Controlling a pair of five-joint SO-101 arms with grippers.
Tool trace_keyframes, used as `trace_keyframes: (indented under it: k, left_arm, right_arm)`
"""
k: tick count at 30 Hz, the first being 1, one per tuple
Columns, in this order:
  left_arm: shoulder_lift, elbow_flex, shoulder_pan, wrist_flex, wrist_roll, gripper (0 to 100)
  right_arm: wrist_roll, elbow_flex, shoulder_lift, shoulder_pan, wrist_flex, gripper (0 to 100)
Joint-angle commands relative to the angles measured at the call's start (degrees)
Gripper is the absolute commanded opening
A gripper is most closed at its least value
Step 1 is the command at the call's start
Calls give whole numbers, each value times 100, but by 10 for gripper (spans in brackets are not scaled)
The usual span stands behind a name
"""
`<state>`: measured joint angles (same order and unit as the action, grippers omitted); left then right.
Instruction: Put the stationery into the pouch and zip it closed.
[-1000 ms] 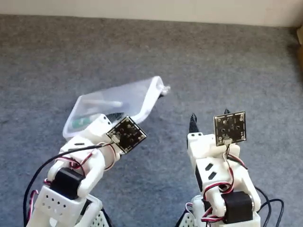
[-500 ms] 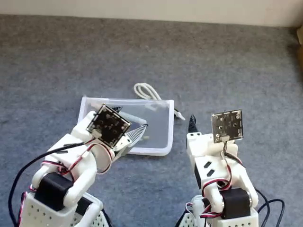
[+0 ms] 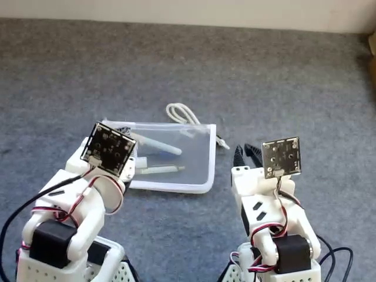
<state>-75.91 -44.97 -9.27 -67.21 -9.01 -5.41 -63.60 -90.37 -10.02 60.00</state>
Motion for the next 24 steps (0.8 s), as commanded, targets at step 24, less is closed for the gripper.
trace_keyframes:
  k: [24]
  left_arm:
    - [31,-3952,1490,1415,53,7]
  right_arm:
    - [-62,-2492,-66,48,673,33]
